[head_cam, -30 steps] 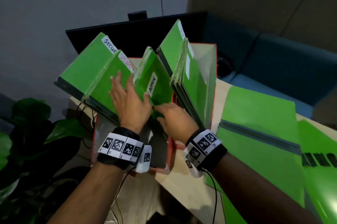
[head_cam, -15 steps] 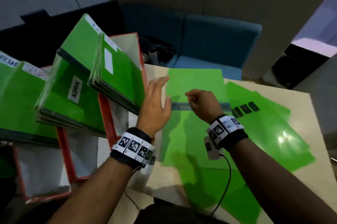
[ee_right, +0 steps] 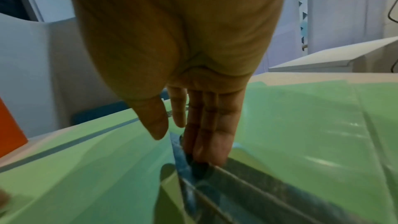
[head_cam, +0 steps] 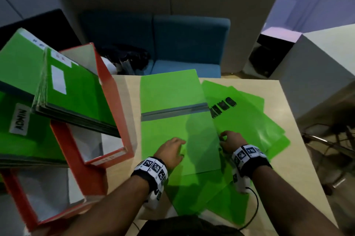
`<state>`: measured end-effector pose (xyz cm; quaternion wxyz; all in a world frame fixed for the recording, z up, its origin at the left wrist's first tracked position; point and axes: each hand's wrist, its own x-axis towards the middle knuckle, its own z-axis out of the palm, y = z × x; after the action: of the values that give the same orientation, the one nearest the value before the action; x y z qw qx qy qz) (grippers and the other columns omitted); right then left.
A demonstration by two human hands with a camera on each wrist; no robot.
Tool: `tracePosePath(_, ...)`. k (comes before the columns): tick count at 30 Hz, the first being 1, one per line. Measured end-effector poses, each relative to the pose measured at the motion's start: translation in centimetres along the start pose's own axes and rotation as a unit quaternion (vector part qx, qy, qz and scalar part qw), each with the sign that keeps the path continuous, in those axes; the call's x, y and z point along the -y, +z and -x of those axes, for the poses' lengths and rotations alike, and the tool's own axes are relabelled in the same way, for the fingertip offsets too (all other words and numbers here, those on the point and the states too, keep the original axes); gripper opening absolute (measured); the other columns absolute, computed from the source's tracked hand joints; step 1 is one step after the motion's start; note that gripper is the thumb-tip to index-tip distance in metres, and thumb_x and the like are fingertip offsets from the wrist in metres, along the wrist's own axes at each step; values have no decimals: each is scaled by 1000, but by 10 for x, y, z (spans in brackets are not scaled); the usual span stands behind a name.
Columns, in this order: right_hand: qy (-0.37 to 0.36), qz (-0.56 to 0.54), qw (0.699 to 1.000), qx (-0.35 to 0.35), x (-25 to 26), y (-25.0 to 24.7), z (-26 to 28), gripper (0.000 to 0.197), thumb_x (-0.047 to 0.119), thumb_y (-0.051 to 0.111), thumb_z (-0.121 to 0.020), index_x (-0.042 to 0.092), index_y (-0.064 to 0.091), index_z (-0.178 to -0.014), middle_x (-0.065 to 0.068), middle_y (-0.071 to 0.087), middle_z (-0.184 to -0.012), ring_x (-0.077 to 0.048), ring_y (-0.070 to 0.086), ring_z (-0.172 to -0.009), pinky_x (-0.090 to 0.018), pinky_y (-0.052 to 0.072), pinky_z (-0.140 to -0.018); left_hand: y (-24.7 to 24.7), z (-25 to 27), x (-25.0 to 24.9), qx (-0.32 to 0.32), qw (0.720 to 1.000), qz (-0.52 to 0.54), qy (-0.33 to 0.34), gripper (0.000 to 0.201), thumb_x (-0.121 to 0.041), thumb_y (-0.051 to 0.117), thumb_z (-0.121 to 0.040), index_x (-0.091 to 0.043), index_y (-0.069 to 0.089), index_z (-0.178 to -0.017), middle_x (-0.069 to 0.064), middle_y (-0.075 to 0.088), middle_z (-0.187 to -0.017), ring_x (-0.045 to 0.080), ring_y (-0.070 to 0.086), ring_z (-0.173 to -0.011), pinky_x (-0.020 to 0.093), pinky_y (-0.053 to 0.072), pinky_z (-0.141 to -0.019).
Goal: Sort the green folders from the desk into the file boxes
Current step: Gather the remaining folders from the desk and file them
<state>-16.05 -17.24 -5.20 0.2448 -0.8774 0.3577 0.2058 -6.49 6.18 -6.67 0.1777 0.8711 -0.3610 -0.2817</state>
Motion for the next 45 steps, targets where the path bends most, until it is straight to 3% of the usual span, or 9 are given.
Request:
tracePosePath(8,56,-82,995,-3,-9,12,2,53,23,64,-88,10,41,-135,-17,57,-127,-31,59,-110,-32,48,-82,24,2,-3,179,973,-139,40,109,-37,81,-71,-34,9,-153,-12,-13,-160,26,-16,-147,66,3,-115)
tracePosePath(15,70,-103,992,-25,-30,12,0,62,23,66,-88,12,33,-139,-18,59,-123,-31,60,-106,-33,50,-82,22,9,0,161,978,-123,52,117,-34,84,-70,-33,3,-154,-12,-8,-161,22,1,-147,48,12,-118)
tracePosePath(19,65,-79,995,-21,-41,14,0,84,21,70,-85,16,15,-149,-18,61,-117,-30,62,-101,-35,51,-80,21,9,12,154,969,-182,68,111,-48,79,-71,-34,6,-153,-16,-6,-159,15,-3,-149,65,1,-115)
tracePosePath(22,21,-43,999,-4,-41,15,6,97,17,71,-83,27,4,-152,-18,46,-132,-31,59,-106,-37,51,-86,16,10,11,169,965,-197,47,105,-29,75,-76,-31,4,-153,-15,-11,-159,15,-10,-148,71,2,-111)
tracePosePath(28,-106,161,980,-43,-43,26,13,73,8,61,-85,34,30,-145,-2,2,-160,-30,38,-134,-44,45,-102,-1,3,12,170,961,-213,45,98,11,62,-77,-28,13,-152,-8,-7,-162,21,-6,-149,64,1,-115)
tracePosePath(34,-119,136,981,67,-29,1,9,27,30,54,-90,28,63,-116,-2,65,-115,-19,64,-97,-35,54,-84,-21,-1,30,158,927,-341,17,95,10,48,-84,-37,3,-153,2,-18,-161,28,-19,-147,64,-8,-113)
tracePosePath(39,-118,66,986,-99,-32,-6,-3,41,34,53,-94,21,50,-133,-5,51,-129,-22,51,-116,-36,46,-94,-24,0,32,114,963,-236,-64,74,8,47,-88,-30,29,-149,8,15,-157,31,22,-142,58,29,-111)
tracePosePath(42,-61,49,995,-58,-27,-2,-10,63,36,59,-91,16,32,-145,-9,43,-140,-28,45,-125,-41,44,-101,-19,-3,32,78,983,-155,-64,51,3,51,-88,-21,54,-133,7,32,-144,29,44,-125,39,38,-108)
tracePosePath(45,-58,79,994,-55,-17,15,-10,45,31,60,-90,13,48,-130,-8,55,-121,-26,54,-108,-38,49,-90,-13,-4,32,40,992,-103,-67,40,-4,55,-88,-22,61,-123,2,37,-138,25,43,-123,36,37,-108)
